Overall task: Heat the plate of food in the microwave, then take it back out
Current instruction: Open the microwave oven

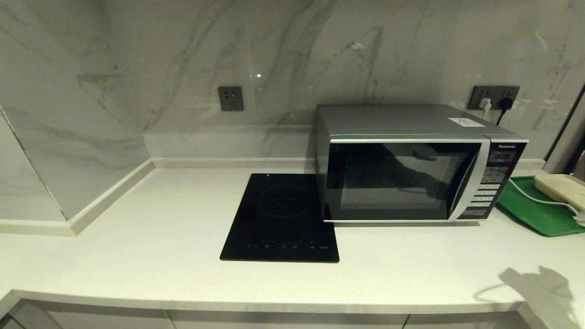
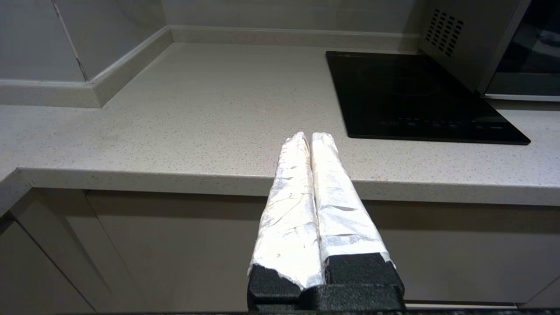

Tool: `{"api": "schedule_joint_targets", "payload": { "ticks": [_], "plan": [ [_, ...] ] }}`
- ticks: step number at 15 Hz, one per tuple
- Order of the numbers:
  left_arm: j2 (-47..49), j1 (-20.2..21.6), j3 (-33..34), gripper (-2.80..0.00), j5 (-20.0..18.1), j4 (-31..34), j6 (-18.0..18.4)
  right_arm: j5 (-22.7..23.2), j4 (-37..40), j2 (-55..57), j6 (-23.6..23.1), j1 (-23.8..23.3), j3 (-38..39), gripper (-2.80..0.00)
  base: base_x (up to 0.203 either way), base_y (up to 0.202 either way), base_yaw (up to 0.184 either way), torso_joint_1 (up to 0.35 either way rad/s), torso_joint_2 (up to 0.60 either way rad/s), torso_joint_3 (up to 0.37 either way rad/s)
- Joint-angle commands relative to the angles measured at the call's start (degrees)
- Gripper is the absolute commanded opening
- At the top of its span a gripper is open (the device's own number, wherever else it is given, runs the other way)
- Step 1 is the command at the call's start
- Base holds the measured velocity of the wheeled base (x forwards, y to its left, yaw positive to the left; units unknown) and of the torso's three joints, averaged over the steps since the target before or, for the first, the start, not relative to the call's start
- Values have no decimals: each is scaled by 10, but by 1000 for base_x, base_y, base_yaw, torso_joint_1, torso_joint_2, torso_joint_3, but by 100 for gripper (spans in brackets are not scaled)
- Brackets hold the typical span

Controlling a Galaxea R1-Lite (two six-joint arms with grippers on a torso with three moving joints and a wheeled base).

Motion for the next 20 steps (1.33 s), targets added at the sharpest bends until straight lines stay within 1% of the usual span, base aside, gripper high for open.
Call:
{"api": "schedule_joint_targets", "payload": {
  "ticks": [1, 2, 4, 7, 8, 10, 12, 14, 16, 18, 20],
  "plan": [
    [-1, 0, 0, -280, 0, 0, 0, 35, 2, 56, -1, -24, 37, -280, 0, 0, 0, 0, 0, 0],
    [-1, 0, 0, -280, 0, 0, 0, 43, 2, 44, -10, -24, 49, -280, 0, 0, 0, 0, 0, 0],
    [0, 0, 0, -280, 0, 0, 0, 59, 2, 39, -58, -24, 70, -280, 0, 0, 0, 0, 0, 0],
    [0, 0, 0, -280, 0, 0, 0, 63, -10, 90, -65, -22, 63, -280, 0, 0, 0, 0, 0, 0],
    [-1, 0, 0, -280, 0, 0, 0, 66, -26, 118, -64, -20, 59, -280, 0, 0, 0, 0, 0, 0],
    [-1, 0, 0, -280, 0, 0, 0, 83, -85, 177, -61, -19, 53, -280, 0, 0, 0, 0, 0, 0],
    [0, 0, 0, -280, 0, 0, 0, 111, -142, 226, -63, -17, 44, -280, 0, 0, 0, 0, 0, 0],
    [0, 0, 0, -280, 0, 0, 0, 136, -173, 272, -71, -14, 28, -280, 0, 0, 0, 0, 0, 0],
    [-1, 0, 0, -280, 0, 0, 0, 146, -182, 300, -91, 5, 12, -280, 0, 0, 0, 0, 0, 0],
    [0, 0, 0, -280, 0, 0, 0, 145, -188, 326, -97, 28, -7, -280, 0, 0, 0, 0, 0, 0],
    [0, 0, 0, -280, 0, 0, 0, 142, -217, 346, -103, 53, -27, -280, 0, 0, 0, 0, 0, 0]
  ]
}}
